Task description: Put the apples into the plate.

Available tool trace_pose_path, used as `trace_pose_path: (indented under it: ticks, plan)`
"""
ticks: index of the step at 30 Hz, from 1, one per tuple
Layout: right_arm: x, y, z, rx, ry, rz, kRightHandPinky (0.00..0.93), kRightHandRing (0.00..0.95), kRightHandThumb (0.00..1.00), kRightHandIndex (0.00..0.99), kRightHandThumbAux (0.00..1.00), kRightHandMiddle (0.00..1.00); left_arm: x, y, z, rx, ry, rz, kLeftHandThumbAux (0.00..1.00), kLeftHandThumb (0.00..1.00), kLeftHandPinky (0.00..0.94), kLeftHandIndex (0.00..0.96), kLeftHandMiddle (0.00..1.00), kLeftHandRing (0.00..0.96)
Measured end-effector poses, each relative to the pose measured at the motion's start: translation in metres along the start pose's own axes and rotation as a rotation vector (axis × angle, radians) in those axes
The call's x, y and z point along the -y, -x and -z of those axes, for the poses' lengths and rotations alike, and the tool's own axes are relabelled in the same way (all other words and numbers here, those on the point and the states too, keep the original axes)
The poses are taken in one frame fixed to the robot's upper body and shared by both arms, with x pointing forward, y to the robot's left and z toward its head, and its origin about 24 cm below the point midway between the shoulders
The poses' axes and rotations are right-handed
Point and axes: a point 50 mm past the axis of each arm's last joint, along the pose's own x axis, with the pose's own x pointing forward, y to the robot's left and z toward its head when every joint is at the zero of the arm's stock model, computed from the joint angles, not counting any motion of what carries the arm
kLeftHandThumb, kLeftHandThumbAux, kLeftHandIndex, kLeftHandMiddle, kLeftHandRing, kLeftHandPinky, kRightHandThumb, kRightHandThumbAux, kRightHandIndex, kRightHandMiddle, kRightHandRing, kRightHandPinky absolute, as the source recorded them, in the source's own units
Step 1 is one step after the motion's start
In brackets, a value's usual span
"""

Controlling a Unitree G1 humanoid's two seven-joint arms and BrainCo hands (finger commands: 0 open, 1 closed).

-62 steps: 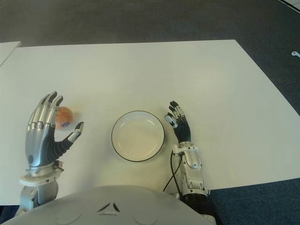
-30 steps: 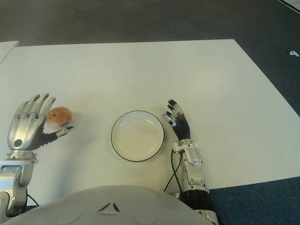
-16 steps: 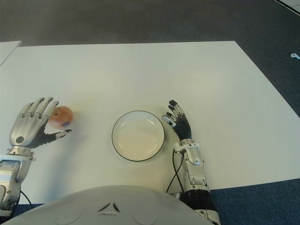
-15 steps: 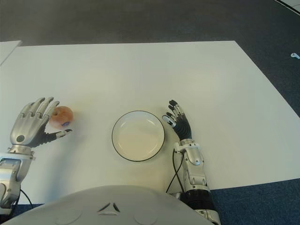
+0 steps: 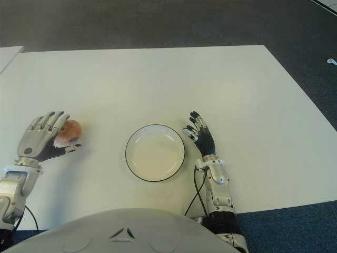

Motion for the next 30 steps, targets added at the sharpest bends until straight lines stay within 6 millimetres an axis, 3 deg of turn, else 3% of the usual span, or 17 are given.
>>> trace_pose_path:
  ticks: [30]
  plan:
    - [0.004,-0.001,0.002,0.028,-0.009,0.010,0.000,0.000,0.106,0.000,0.531,0.000,0.012,-0.014,0.002,0.010,-0.022,0.039,0.329,0.294,0.000,0.000,0.000,0.000]
